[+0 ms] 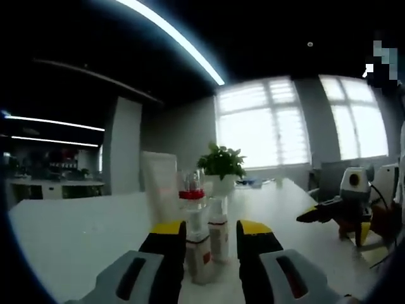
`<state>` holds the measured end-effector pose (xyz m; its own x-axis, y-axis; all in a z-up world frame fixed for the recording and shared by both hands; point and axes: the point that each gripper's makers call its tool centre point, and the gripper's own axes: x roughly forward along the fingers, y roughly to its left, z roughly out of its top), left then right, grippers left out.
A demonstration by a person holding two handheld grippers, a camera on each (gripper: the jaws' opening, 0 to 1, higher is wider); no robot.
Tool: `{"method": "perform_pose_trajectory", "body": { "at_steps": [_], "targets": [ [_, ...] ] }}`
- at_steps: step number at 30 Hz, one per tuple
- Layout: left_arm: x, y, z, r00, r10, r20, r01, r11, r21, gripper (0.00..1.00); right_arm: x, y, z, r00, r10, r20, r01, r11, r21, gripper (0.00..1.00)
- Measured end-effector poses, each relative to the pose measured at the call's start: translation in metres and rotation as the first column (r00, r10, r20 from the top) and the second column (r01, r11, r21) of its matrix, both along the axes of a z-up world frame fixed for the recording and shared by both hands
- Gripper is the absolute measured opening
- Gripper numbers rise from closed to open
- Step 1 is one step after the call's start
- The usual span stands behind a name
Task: Arrange the skincare products in the storage area until every visible bottle or jar stands upright without overlapping.
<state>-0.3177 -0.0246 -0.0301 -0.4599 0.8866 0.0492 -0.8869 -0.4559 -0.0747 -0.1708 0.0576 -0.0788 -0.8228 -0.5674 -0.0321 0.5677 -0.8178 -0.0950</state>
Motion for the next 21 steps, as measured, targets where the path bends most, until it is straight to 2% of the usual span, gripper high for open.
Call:
{"method": "perform_pose_trajectory", "body": {
  "at_steps": [4,7,9,12,13,15,16,18,21],
  "targets": [
    [0.013,-0.007,0.005,1.0,0.008,-0.005,-0.009,1.0,-0.008,0.38,-0.003,-0.006,0.001,1.0,0.01,0.015,-0.01,1.0,0.023,0.9],
    [0.017,-0.018,-0.002,0.999,0.032,-0.003,-0.032,0.997,-0.071,0.39,-0.003,-0.007,0.001,1.0,0.011,0.022,-0.011,1.0,0.008,0.9],
    [0.022,-0.025,-0.003,0.999,0.04,0.001,-0.039,0.997,-0.072,0.39,-0.005,-0.007,0.0,0.999,0.008,0.031,-0.008,1.0,-0.002,0.9],
    [0.03,-0.037,0.0,0.999,0.039,0.029,-0.038,0.999,-0.028,0.39,-0.006,-0.009,0.0,0.999,0.008,0.048,-0.008,1.0,-0.009,0.91],
    [0.031,-0.043,0.001,0.998,0.052,0.031,-0.052,0.999,-0.017,0.38,-0.008,-0.01,0.001,0.999,0.008,0.054,-0.007,1.0,-0.005,0.9],
    [0.036,-0.049,0.002,0.998,0.055,0.029,-0.054,0.998,-0.013,0.27,-0.009,-0.011,0.001,0.998,0.007,0.06,-0.007,1.0,0.002,0.9],
    [0.039,-0.052,0.002,0.998,0.049,0.026,-0.048,0.999,-0.008,0.25,-0.01,-0.012,0.001,0.998,0.007,0.061,-0.007,1.0,0.004,0.9],
    [0.039,-0.058,0.003,0.998,0.053,0.034,-0.053,0.999,0.0,0.31,-0.011,-0.013,0.002,0.998,0.009,0.063,-0.01,1.0,0.007,0.9],
    [0.042,-0.064,-0.003,0.997,0.077,0.023,-0.076,0.996,-0.053,0.35,-0.011,-0.019,0.003,0.998,0.022,0.067,-0.023,1.0,0.019,0.9]
  ]
}}
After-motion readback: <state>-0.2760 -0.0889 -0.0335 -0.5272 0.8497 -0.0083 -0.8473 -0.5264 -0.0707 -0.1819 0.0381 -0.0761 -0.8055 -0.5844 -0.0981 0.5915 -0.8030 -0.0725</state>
